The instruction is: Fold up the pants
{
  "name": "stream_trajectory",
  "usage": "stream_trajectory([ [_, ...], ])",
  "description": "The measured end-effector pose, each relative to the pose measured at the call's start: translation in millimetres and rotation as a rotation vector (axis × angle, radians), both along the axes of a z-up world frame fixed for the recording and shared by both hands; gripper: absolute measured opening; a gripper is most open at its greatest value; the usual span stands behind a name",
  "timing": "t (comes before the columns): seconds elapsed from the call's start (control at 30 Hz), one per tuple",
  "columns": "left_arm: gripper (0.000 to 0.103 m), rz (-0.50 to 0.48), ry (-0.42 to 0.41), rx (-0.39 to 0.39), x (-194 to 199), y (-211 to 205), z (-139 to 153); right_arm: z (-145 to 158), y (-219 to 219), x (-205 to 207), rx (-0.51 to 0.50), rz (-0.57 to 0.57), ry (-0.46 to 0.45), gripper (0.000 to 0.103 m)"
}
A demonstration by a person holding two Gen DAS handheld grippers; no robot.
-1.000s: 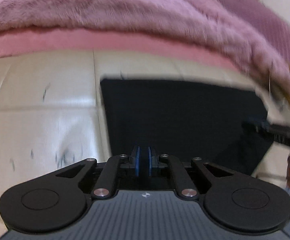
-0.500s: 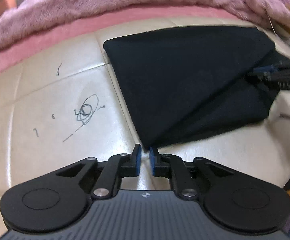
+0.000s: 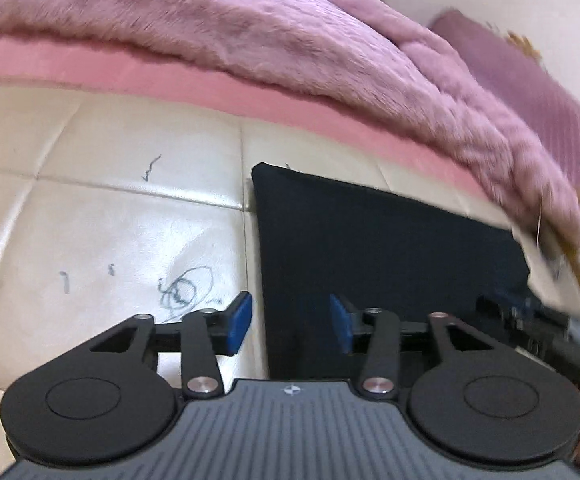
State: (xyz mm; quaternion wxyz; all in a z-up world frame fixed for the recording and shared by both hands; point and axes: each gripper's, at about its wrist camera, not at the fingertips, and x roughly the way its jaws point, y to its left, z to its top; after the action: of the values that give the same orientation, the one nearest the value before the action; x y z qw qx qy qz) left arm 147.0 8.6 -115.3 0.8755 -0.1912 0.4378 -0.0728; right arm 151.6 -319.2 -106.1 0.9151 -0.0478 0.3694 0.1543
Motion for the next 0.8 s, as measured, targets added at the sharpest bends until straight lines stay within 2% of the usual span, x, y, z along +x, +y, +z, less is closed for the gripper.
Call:
stream_trajectory([
  [0.13, 0.052, 0.049, 0.045, -0.072, 18.4, 2.5, -20.2, -2.3, -2.5, 6.1, 0.022, -0.028, -0.026, 0.03],
  [0.3, 0.052, 0.057, 0.069, -0.124, 27.7, 8.0, -37.4, -8.3, -6.6, 15.3, 0.041, -0.049, -0.037, 0.032],
  [0.63, 0.05, 0.103, 0.068, -0.282, 39.9, 22.8, -52.6, -29.8, -6.7, 25.9, 0.048, -0.046, 0.016, 0.034],
  [0.8, 0.033, 0.119, 0.059, -0.286, 46.7, 22.2, -56.9, -32.2, -4.9, 25.4, 0.043, -0.037, 0.009, 0.036],
])
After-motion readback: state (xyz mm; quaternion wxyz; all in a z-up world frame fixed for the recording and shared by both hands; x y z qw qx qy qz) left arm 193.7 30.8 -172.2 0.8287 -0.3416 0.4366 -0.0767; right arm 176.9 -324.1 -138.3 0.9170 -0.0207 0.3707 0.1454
